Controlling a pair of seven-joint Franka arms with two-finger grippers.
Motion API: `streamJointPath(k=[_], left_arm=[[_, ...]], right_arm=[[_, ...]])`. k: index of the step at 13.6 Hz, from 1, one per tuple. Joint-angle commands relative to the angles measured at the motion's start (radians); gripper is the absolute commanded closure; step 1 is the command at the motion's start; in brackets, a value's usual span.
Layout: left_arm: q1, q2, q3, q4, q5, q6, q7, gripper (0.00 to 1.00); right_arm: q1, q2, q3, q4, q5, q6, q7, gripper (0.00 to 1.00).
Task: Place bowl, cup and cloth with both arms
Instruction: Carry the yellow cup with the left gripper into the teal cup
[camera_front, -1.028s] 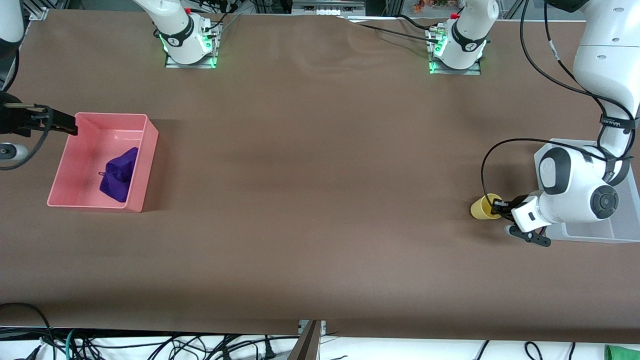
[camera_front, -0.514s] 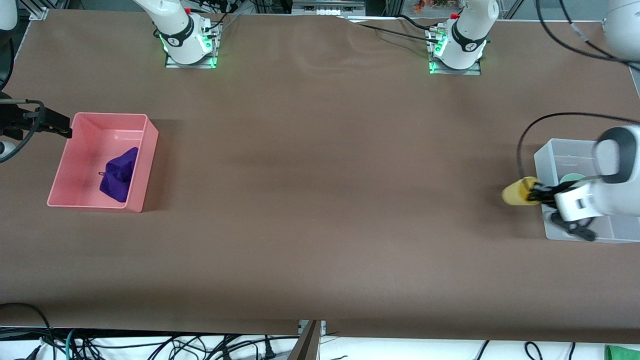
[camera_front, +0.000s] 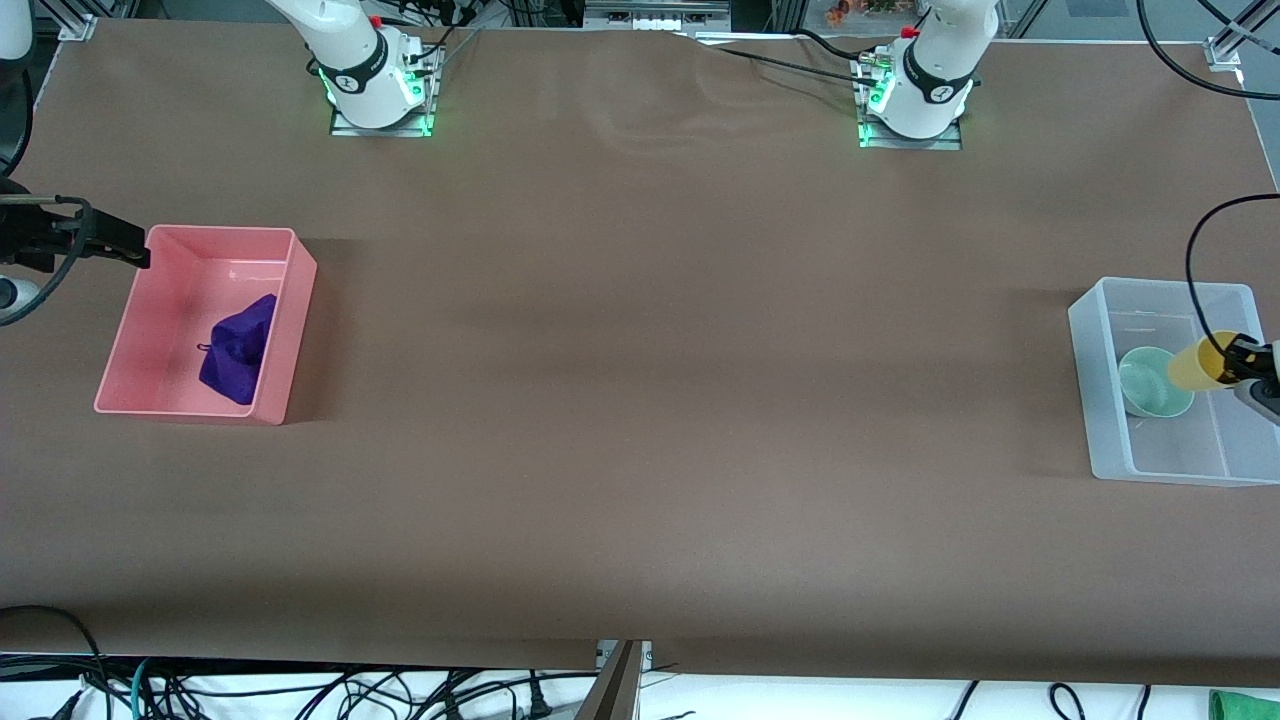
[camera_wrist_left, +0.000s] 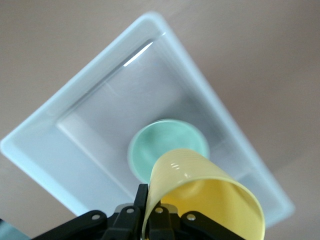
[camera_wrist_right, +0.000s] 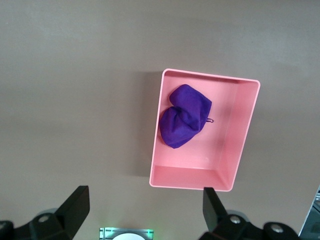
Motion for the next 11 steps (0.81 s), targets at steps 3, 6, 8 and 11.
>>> streamJointPath(k=[3, 6, 8, 11], left_arm=[[0.091, 0.0, -0.02, -0.229, 0.007, 0.287, 0.046, 1.0], [0.091, 0.011, -0.023, -0.227, -0.025, 0.284, 0.046, 1.0], [0.091, 0.015, -0.023, -0.221, -0.04, 0.28, 0.046, 0.21], [0.085, -0.017, -0.047, -0.163, -0.056, 0.139, 0.041, 0.0]], right_arm=[[-0.011, 0.0, -0.004, 0.002, 0.024, -0.023, 0.022, 0.0], [-0.014, 0.003, -0.006, 0.002, 0.033, -0.022, 0.022, 0.0], [-0.018, 0.004, -0.006, 0.002, 0.037, -0.022, 0.02, 0.0], [-0.02, 0.004, -0.006, 0.002, 0.044, -0.022, 0.022, 0.0]])
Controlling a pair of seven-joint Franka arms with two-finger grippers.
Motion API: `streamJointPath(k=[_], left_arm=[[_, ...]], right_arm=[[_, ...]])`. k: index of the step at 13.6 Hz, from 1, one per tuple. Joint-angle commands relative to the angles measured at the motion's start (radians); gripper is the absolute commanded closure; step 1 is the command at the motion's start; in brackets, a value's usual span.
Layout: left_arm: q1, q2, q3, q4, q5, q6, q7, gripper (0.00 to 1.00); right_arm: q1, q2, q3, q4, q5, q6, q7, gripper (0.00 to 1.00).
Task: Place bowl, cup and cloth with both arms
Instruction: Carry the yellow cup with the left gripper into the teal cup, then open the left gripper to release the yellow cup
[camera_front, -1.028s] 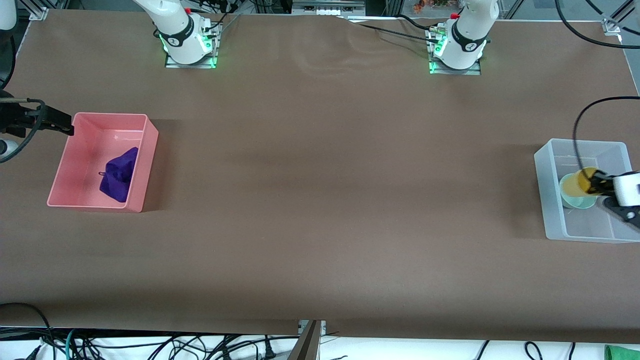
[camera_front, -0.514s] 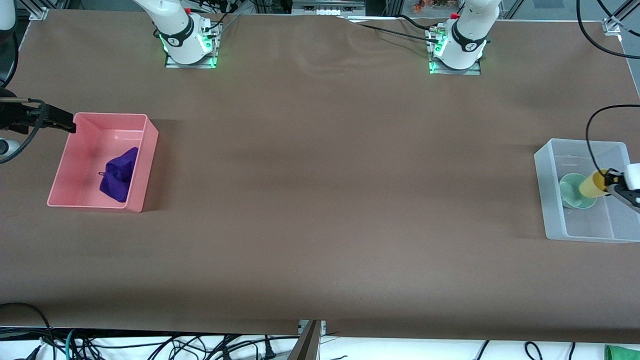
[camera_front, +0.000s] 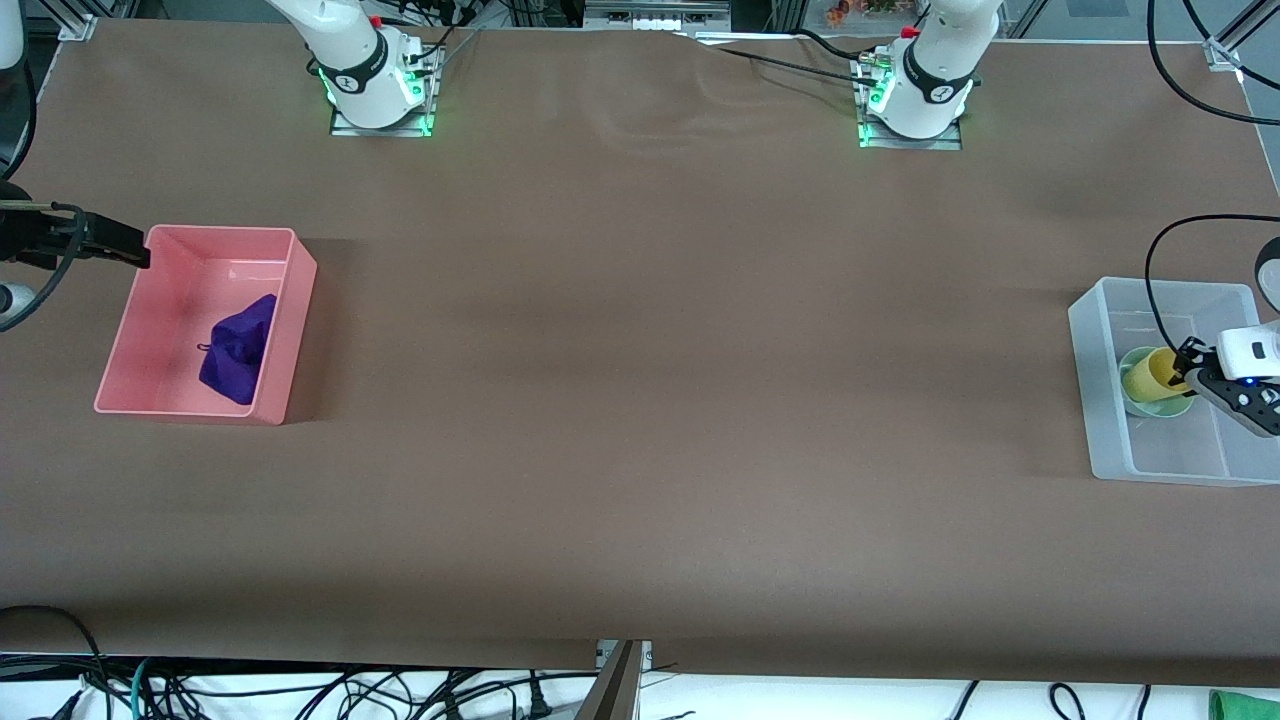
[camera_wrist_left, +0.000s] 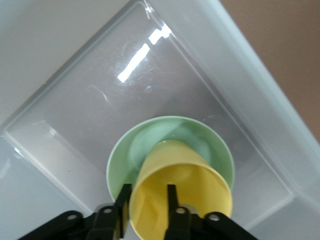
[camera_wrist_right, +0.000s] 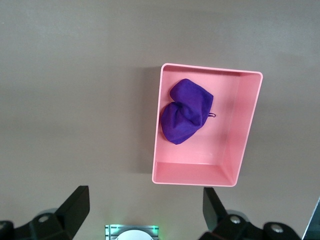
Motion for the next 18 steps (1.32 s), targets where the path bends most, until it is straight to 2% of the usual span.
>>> streamJointPath(k=[1, 4, 6, 9, 14, 16, 17, 18], left_arm=[[-0.005, -0.046, -0.039, 0.079, -0.037, -0.164, 0.0, 0.0], [-0.006, -0.073, -0.143, 0.193, -0.039, -0.411, -0.103, 0.0], [-0.006, -0.101, -0.206, 0.222, -0.037, -0.517, -0.222, 0.0], [-0.006, -0.176, -0.265, 0.224, -0.036, -0.595, -0.374, 0.0], [-0.029, -0.268, -0.417, 0.251, -0.04, -0.713, -0.597, 0.0], [-0.066, -0.297, -0.421, 0.264, -0.072, -0.746, -0.629, 0.0], [-0.116, -0.337, -0.386, 0.247, -0.091, -0.747, -0.687, 0.0], [-0.196, -0.361, -0.304, 0.245, -0.099, -0.748, -0.751, 0.0]], right_arm=[[-0.009, -0.003, 0.005, 0.003, 0.026, -0.011, 0.009, 0.0], [-0.011, -0.003, 0.003, 0.003, 0.027, -0.011, 0.01, 0.0], [-0.011, -0.003, 0.002, 0.003, 0.032, -0.011, 0.01, 0.0], [-0.011, -0.003, 0.002, 0.003, 0.032, -0.011, 0.01, 0.0], [-0.012, -0.003, -0.003, 0.004, 0.032, -0.011, 0.01, 0.0], [-0.011, -0.003, -0.003, 0.003, 0.032, -0.011, 0.01, 0.0], [-0.012, -0.003, -0.003, 0.003, 0.033, -0.011, 0.01, 0.0], [-0.011, -0.003, -0.003, 0.004, 0.033, -0.011, 0.01, 0.0]])
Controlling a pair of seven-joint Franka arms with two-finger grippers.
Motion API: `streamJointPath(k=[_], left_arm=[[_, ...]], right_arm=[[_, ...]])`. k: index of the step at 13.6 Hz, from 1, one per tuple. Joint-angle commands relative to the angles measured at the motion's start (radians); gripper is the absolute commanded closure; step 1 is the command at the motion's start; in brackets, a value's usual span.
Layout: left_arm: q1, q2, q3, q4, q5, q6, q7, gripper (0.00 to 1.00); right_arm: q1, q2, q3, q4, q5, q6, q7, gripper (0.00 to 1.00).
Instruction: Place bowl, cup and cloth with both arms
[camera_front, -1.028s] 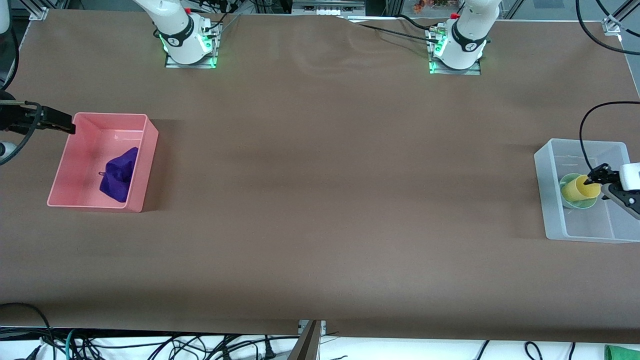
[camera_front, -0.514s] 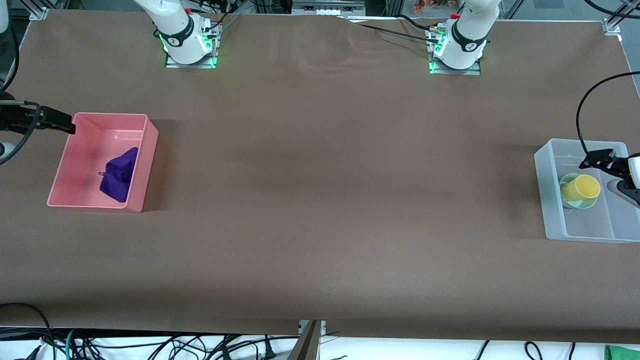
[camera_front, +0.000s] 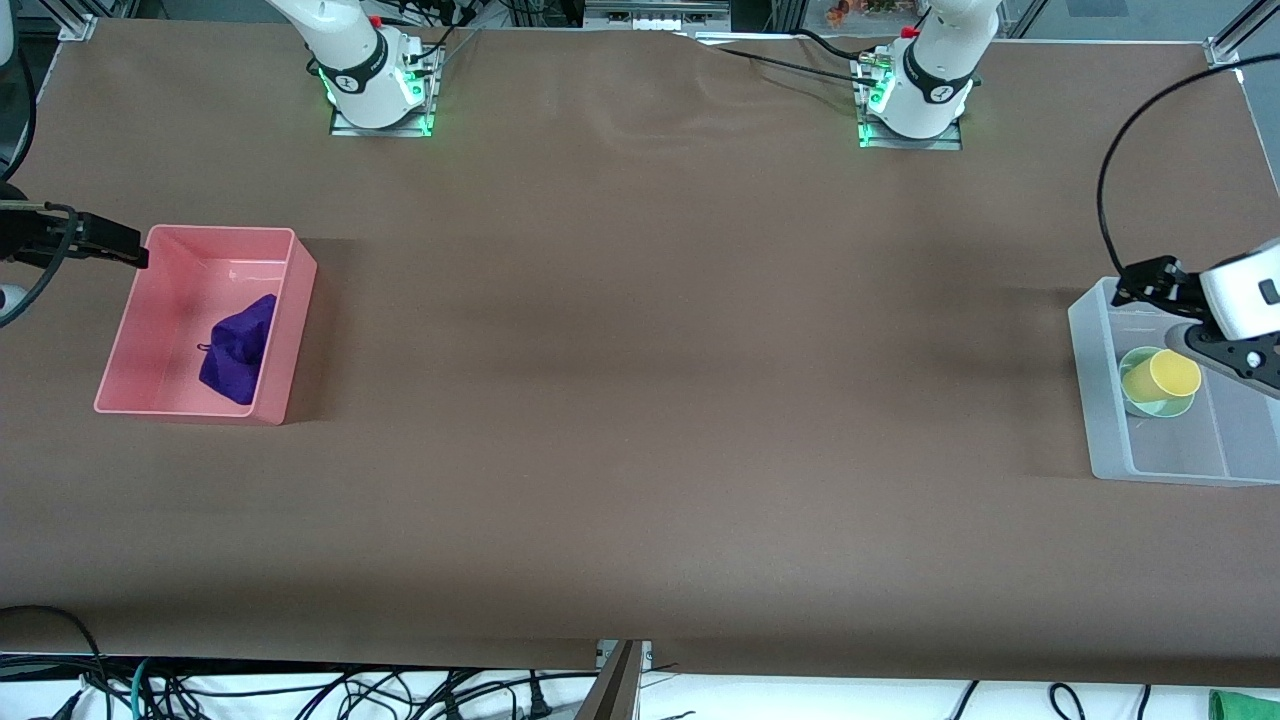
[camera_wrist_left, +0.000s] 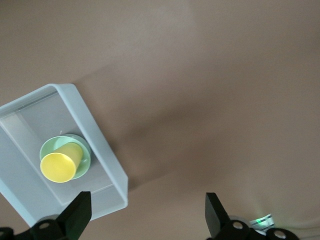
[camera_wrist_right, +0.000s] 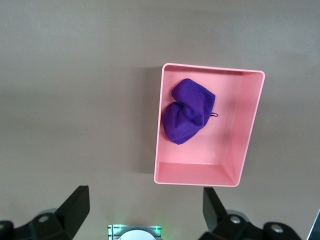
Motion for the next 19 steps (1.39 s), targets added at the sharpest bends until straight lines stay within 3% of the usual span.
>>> streamJointPath(k=[1, 4, 6, 7, 8, 11, 19], left_arm=[[-0.18, -0.072, 0.177, -0.008, -0.062, -0.019, -0.122, 0.0], [-0.39, -0.168, 0.407, -0.074, -0.187, 0.045, -0.27, 0.0], [-0.481, -0.23, 0.494, -0.147, -0.22, 0.059, -0.331, 0.0], [-0.556, -0.257, 0.584, -0.182, -0.229, 0.085, -0.337, 0.0], [-0.585, -0.3, 0.612, -0.241, -0.231, 0.136, -0.337, 0.0], [-0.642, -0.432, 0.646, -0.417, -0.22, 0.242, -0.333, 0.0], [-0.65, -0.459, 0.647, -0.453, -0.22, 0.254, -0.339, 0.0]], right_arm=[[-0.007, -0.003, 0.002, 0.004, 0.02, -0.011, 0.009, 0.0], [-0.008, -0.003, 0.002, 0.003, 0.02, -0.011, 0.008, 0.0], [-0.008, -0.003, 0.0, 0.003, 0.021, -0.011, 0.008, 0.0], [-0.007, -0.003, 0.002, 0.003, 0.021, -0.01, 0.008, 0.0], [-0.007, -0.003, 0.002, 0.004, 0.021, -0.011, 0.009, 0.0], [-0.007, -0.003, 0.002, 0.004, 0.021, -0.01, 0.009, 0.0], [-0.007, -0.003, 0.002, 0.004, 0.021, -0.003, 0.009, 0.0]])
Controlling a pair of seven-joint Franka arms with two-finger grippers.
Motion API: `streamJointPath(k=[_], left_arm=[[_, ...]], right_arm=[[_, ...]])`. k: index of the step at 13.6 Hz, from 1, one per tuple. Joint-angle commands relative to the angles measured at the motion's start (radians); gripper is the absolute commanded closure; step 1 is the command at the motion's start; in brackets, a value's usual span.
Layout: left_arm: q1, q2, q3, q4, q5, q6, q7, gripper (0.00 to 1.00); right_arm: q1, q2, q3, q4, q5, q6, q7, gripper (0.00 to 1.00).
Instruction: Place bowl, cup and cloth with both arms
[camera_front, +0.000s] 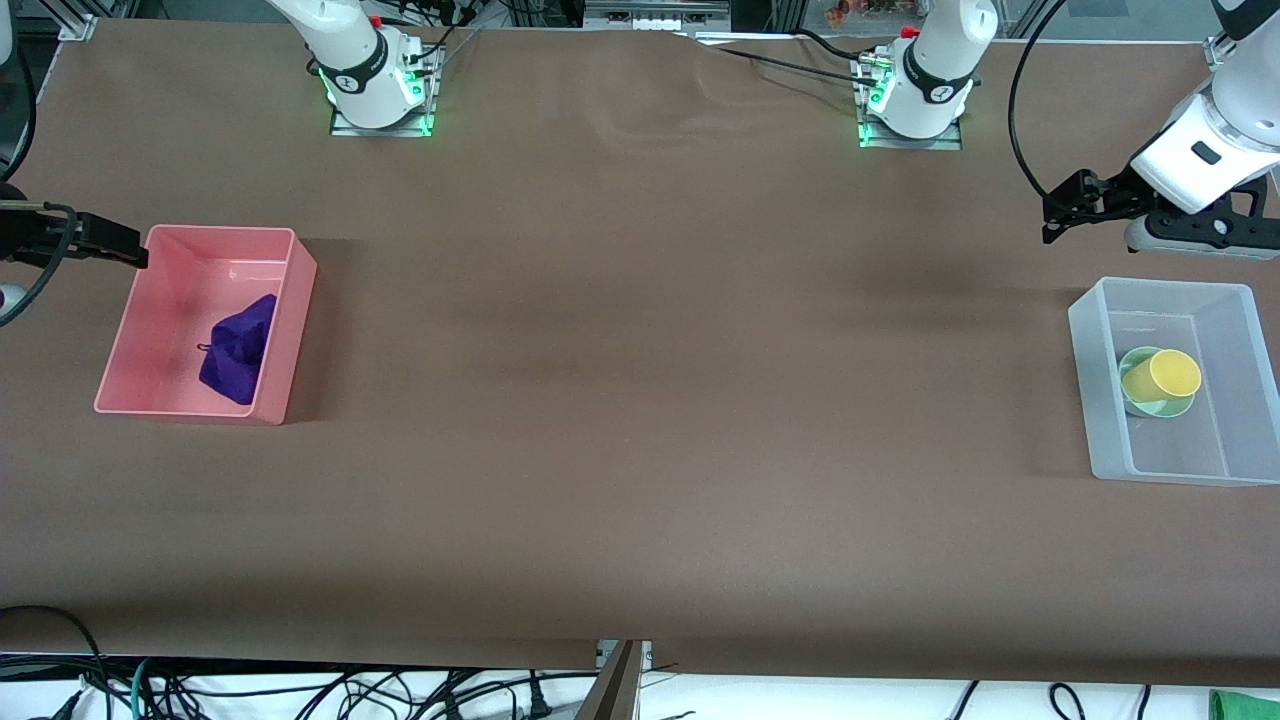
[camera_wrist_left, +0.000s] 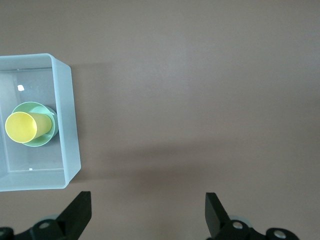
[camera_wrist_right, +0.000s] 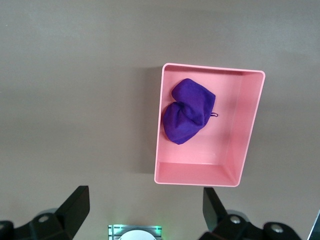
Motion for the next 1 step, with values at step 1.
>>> streamJointPath(k=[1], left_arm=[[-0.016, -0.023, 0.014, -0.024, -0.014, 0.018, -0.007, 0.0]], right_arm=[[-0.007, -0.003, 0.003, 0.004, 0.02, -0.005, 0.009, 0.0]])
